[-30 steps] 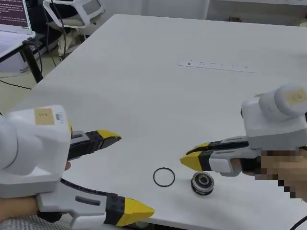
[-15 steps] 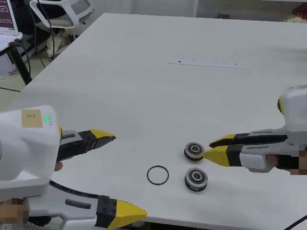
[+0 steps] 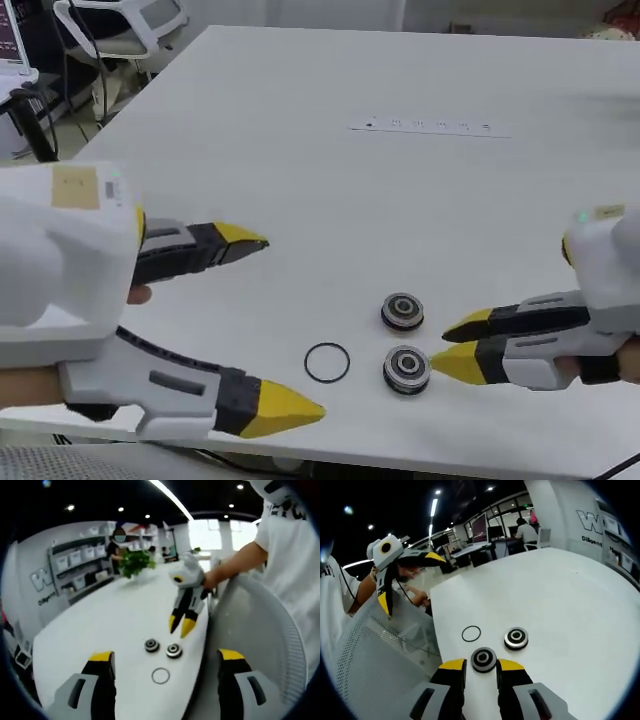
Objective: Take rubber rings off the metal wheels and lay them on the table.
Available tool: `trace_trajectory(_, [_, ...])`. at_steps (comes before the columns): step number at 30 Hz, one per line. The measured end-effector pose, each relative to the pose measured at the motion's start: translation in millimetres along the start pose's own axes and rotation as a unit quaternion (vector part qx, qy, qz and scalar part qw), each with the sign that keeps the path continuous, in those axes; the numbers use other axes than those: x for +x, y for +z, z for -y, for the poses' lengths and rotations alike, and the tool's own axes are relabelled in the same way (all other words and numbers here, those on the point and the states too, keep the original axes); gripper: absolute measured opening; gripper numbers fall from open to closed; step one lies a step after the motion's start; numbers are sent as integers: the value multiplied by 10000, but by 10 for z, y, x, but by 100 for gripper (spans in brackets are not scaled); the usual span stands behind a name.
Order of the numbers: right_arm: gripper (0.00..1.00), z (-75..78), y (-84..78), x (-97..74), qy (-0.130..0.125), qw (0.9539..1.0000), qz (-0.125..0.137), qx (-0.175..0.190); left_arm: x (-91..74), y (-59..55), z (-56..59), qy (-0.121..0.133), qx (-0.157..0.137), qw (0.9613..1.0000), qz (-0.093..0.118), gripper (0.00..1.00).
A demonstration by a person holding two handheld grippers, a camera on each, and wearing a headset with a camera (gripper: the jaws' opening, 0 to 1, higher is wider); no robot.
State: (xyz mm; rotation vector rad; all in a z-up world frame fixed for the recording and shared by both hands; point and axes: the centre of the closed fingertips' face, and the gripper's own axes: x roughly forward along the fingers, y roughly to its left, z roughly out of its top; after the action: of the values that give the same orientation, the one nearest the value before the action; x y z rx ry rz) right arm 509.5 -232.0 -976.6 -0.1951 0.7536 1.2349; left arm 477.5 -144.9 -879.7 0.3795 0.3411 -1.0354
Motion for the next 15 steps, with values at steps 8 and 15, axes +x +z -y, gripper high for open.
trace_trajectory(8, [24, 3, -107, 66, 48, 9998, -179, -118, 161, 322, -5, -287, 533, 9981, 131, 83])
trace_trajectory(15, [24, 24, -180, 97, 77, 9996, -275, -70, 361, 505, -57, -441, 973, 9942, 133, 80])
